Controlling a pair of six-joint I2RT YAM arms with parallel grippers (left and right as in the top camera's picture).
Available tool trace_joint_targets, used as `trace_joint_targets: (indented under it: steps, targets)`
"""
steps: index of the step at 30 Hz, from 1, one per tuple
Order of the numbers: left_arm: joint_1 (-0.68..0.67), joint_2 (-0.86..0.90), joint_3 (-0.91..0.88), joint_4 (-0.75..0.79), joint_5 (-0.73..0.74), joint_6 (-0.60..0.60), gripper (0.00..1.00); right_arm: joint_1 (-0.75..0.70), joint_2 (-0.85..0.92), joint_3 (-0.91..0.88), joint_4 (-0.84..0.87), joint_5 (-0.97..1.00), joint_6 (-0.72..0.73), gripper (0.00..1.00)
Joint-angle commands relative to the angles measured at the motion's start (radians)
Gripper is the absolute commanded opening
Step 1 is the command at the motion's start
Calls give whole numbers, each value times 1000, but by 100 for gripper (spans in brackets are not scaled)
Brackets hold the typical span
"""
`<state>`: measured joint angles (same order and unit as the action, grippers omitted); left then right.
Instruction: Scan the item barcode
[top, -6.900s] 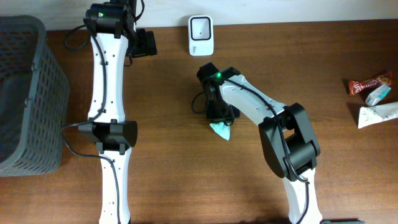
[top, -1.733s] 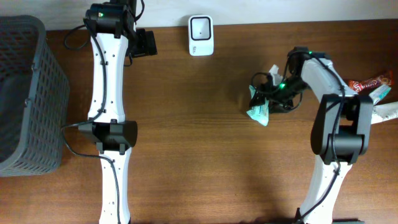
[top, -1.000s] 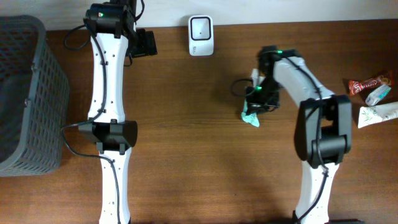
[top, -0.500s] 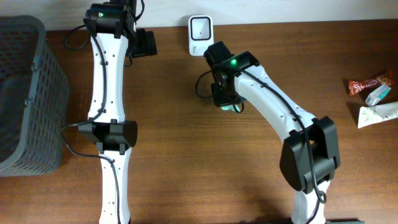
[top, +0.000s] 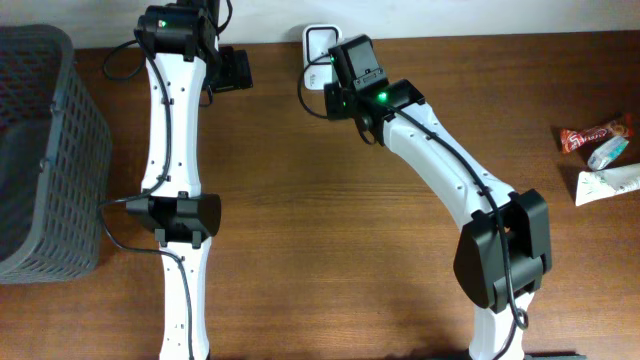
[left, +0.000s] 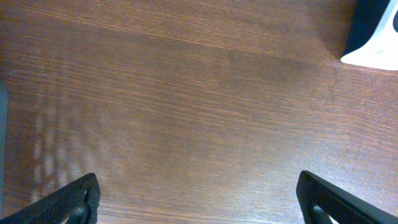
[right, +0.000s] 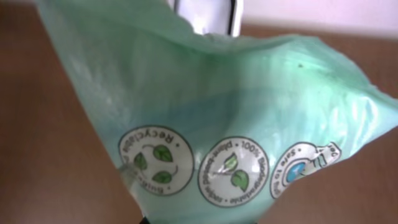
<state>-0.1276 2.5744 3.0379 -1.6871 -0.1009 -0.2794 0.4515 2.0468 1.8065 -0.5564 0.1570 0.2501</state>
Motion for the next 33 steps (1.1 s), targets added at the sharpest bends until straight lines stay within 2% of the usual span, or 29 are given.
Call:
trace_joint_targets:
  steps: [1,7,11,15,19,23,33]
  targets:
    - [6,10,2,-1,7,9,99,-9,12,21,150,13,-10,4]
    - [6,10,2,-1,8,9,99,-9,54,23,437,12,-6,4]
    - [6,10,2,-1,8,9,99,-13,89,68,491,12,-6,4]
    - [6,10,2,-1,8,9,99,-29,191,208,446,-16,-6,4]
    - [6,10,2,-1,8,9,99,-56,323,345,315,-41,-6,4]
    - [6,10,2,-1,7,9,99,-72,375,355,245,-87,-7,4]
    - [6,10,2,-1,8,9,99,-85,373,355,190,-85,-10,4]
